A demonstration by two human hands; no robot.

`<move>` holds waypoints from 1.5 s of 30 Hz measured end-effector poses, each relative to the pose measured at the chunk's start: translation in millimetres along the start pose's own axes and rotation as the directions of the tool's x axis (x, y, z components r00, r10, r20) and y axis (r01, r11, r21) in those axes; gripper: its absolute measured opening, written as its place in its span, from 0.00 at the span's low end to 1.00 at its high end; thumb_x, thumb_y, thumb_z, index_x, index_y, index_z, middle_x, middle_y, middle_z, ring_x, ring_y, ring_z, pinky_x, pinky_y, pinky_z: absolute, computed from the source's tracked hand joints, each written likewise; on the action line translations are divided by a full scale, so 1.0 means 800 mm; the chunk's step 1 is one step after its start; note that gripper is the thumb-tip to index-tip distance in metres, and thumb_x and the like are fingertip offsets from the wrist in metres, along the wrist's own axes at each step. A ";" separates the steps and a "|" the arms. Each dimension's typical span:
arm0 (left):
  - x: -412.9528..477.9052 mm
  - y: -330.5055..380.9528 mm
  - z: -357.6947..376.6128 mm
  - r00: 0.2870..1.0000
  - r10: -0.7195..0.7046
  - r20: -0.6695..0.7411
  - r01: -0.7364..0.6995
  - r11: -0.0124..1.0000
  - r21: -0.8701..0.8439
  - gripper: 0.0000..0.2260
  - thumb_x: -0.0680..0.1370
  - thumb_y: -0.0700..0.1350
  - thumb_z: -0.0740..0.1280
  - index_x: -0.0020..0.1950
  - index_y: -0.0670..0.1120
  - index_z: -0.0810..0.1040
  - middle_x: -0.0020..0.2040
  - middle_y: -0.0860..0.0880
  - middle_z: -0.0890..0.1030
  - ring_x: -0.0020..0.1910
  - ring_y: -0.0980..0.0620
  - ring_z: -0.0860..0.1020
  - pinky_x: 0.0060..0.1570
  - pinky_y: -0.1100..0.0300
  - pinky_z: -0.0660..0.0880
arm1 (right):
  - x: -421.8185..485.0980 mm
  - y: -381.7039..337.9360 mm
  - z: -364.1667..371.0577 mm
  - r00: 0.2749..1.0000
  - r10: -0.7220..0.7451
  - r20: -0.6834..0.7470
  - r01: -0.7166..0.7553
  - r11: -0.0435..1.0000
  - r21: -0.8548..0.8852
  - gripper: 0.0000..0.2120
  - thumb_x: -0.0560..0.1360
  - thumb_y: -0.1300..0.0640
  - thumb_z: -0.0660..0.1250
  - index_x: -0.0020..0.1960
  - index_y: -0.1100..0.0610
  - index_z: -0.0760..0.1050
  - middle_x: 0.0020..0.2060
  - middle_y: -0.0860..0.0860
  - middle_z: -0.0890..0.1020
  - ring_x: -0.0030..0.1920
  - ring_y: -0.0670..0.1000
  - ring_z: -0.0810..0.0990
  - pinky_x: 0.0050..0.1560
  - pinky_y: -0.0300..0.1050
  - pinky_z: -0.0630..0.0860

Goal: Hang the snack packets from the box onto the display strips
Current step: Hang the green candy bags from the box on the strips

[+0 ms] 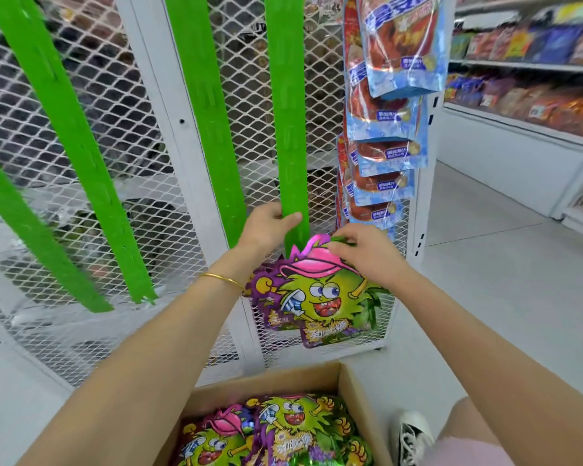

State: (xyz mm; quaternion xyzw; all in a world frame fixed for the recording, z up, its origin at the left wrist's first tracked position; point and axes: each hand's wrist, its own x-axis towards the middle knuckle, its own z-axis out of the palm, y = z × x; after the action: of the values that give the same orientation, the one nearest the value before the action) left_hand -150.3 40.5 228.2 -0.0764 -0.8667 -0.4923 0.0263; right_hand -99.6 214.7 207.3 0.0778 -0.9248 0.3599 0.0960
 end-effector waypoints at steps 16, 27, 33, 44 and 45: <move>-0.023 0.022 -0.014 0.996 -0.070 0.052 0.072 0.997 -0.042 0.16 0.76 0.51 0.67 0.31 0.46 0.67 0.29 0.48 0.68 0.29 0.50 0.66 0.35 0.58 0.62 | 0.012 -0.036 0.012 0.968 -0.116 -0.224 0.071 0.978 -0.197 0.12 0.77 0.46 0.60 0.50 0.52 0.77 0.41 0.49 0.82 0.44 0.52 0.78 0.42 0.48 0.73; -0.025 0.019 -0.016 0.997 -0.069 0.032 0.072 0.992 -0.108 0.14 0.77 0.51 0.65 0.40 0.40 0.76 0.36 0.46 0.74 0.34 0.52 0.72 0.42 0.59 0.68 | 0.006 -0.023 0.029 0.959 -0.152 -0.239 0.070 0.945 -0.319 0.14 0.78 0.44 0.57 0.53 0.52 0.75 0.41 0.50 0.83 0.43 0.53 0.80 0.39 0.45 0.70; -0.028 0.009 -0.010 0.998 0.047 0.028 -0.047 0.999 0.009 0.18 0.76 0.54 0.65 0.44 0.37 0.77 0.36 0.43 0.79 0.35 0.47 0.76 0.43 0.57 0.74 | 0.002 -0.009 0.037 0.981 -0.088 -0.175 0.038 0.962 -0.271 0.13 0.77 0.45 0.60 0.56 0.51 0.74 0.46 0.50 0.83 0.47 0.53 0.80 0.44 0.48 0.75; -0.111 -0.112 0.005 0.913 0.361 -0.189 -0.264 0.877 0.402 0.22 0.70 0.43 0.65 0.64 0.43 0.73 0.62 0.45 0.76 0.61 0.44 0.71 0.59 0.64 0.57 | -0.111 0.071 0.156 0.990 0.068 0.122 -0.055 0.993 -0.108 0.14 0.75 0.58 0.64 0.59 0.59 0.72 0.54 0.56 0.77 0.53 0.55 0.78 0.54 0.51 0.74; -0.124 -0.128 0.010 0.927 0.333 -0.173 -0.243 0.884 0.399 0.20 0.71 0.43 0.65 0.63 0.43 0.73 0.62 0.45 0.76 0.61 0.44 0.71 0.59 0.65 0.56 | -0.124 0.081 0.178 0.952 0.133 0.275 -0.094 0.984 -0.152 0.16 0.75 0.55 0.65 0.62 0.58 0.71 0.56 0.56 0.77 0.56 0.55 0.77 0.56 0.49 0.73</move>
State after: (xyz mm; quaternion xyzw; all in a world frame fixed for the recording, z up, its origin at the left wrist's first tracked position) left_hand -68.7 -15.1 125.2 -0.1395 -0.9131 -0.3161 0.2166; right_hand -34.4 172.1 39.3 0.0686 -0.9544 0.2857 -0.0535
